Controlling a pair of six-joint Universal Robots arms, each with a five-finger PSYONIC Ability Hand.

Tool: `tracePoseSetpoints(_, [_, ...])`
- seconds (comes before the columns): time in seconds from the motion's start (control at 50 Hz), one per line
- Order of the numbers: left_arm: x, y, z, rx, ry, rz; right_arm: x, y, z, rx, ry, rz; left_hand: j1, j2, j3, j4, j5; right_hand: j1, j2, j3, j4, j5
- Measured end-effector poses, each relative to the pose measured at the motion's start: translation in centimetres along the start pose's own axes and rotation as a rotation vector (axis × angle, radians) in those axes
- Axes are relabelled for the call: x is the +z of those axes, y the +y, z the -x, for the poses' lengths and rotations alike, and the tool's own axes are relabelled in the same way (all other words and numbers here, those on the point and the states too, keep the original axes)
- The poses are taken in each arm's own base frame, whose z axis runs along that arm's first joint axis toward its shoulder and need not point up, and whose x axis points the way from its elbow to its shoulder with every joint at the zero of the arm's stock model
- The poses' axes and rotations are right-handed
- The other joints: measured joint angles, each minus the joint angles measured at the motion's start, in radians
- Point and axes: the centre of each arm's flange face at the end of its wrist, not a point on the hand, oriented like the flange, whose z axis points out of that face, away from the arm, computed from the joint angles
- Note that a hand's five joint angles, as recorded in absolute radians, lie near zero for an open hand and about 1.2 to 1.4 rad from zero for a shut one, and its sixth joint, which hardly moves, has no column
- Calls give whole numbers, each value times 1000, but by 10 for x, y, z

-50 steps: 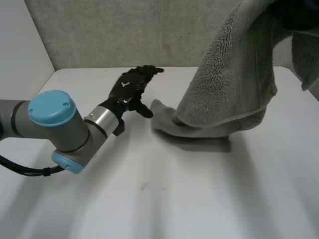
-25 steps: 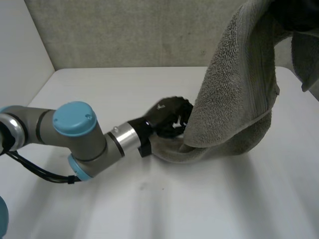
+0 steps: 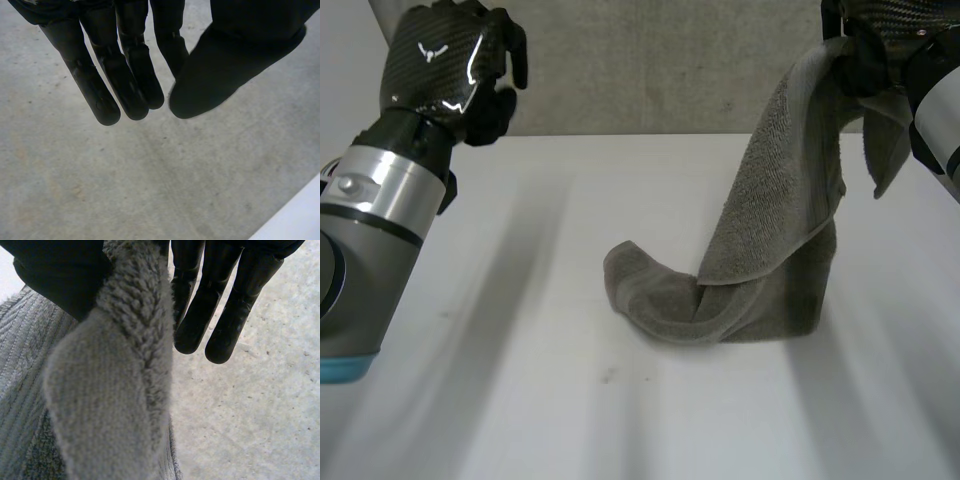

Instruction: Fold the towel.

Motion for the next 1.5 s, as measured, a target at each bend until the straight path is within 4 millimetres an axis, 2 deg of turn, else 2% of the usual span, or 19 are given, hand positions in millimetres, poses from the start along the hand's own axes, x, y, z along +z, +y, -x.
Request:
tracePoseSetpoints(0.04, [-5, 3, -4, -9, 23, 16, 0, 0, 1, 4, -5, -1, -341, -322, -291, -293, -290, 0, 0, 0, 0, 0])
tracePoseSetpoints(0.06, [-5, 6, -6, -13, 32, 25, -1, -1, 2, 5, -7, -3, -341, -322, -291, -293, -290, 0, 0, 0, 0, 0])
tracePoseSetpoints(0.08, [-5, 17, -11, -26, 61, 59, -3, -5, 3, 7, -13, -13, -565, -562, -562, -545, -548, 0, 0, 0, 0, 0])
tracePoseSetpoints(0.18, [-2, 43, -21, -54, 115, 132, -10, -18, 5, 9, -22, -43, -727, -719, -718, -721, -721, 0, 0, 0, 0, 0])
tracePoseSetpoints(0.2, [2, 64, -27, -79, 149, 190, -15, -26, 5, 9, -25, -64, -794, -794, -795, -795, -798, 0, 0, 0, 0, 0])
tracePoseSetpoints(0.26, [9, 99, -35, -132, 192, 278, -25, -42, 5, 9, -29, -100, -855, -855, -855, -854, -858, 0, 0, 0, 0, 0])
tracePoseSetpoints(0.3, [9, 99, -35, -132, 192, 278, -25, -42, 5, 9, -29, -100, -855, -855, -855, -854, -858, 0, 0, 0, 0, 0])
tracePoseSetpoints(0.32, [12, 122, -41, -184, 227, 335, -27, -45, 5, 9, -31, -105, -856, -863, -862, -862, -864, 0, 0, 0, 0, 0])
tracePoseSetpoints(0.38, [14, 141, -49, -251, 280, 381, -37, -56, 5, 8, -54, -116, -873, -874, -873, -874, -876, 0, 0, 0, 0, 0])
tracePoseSetpoints(0.7, [-12, 181, -111, -626, 669, 543, -52, -67, 8, 47, -117, -106, -771, -767, -767, -766, -766, 0, 0, 0, 0, 0])
tracePoseSetpoints(0.86, [-32, 182, -133, -691, 799, 613, -51, -69, 6, 44, -115, -116, -681, -682, -686, -685, -685, 0, 0, 0, 0, 0])
tracePoseSetpoints(1.0, [-36, 186, -139, -698, 823, 628, -50, -68, 6, 43, -117, -115, -108, -99, -101, -99, -103, 5, 0, 0, 0, 0])
tracePoseSetpoints(1.1, [-21, 189, -130, -653, 733, 591, -50, -67, 6, 43, -118, -112, 11, 45, 44, 47, 34, 5, 0, 0, 0, 0])
tracePoseSetpoints(1.18, [10, 181, -101, -547, 511, 497, -48, -65, 5, 42, -115, -109, 33, 82, 84, 86, 68, 5, 0, 0, 0, 0])
tracePoseSetpoints(1.26, [43, 150, -44, -356, 233, 340, -45, -61, 6, 46, -114, -102, 40, 92, 94, 97, 77, 5, 0, 0, 0, 0])
tracePoseSetpoints(1.32, [51, 123, -19, -227, 126, 258, -41, -56, 7, 57, -116, -92, 40, 94, 96, 100, 78, 5, 0, 0, 0, 0])
tracePoseSetpoints(1.42, [48, 81, -3, -63, 59, 160, -30, -44, 10, 94, -116, -75, 40, 96, 97, 101, 82, 5, 0, 0, 0, 0])
tracePoseSetpoints(1.46, [35, 52, -1, 33, 42, 113, -19, -31, 11, 135, -110, -55, 40, 96, 99, 102, 82, 5, 0, 0, 0, 0])
tracePoseSetpoints(1.5, [27, 42, -2, 66, 39, 102, -14, -25, 12, 153, -108, -42, 40, 97, 99, 102, 82, 5, 0, 0, 0, 0])
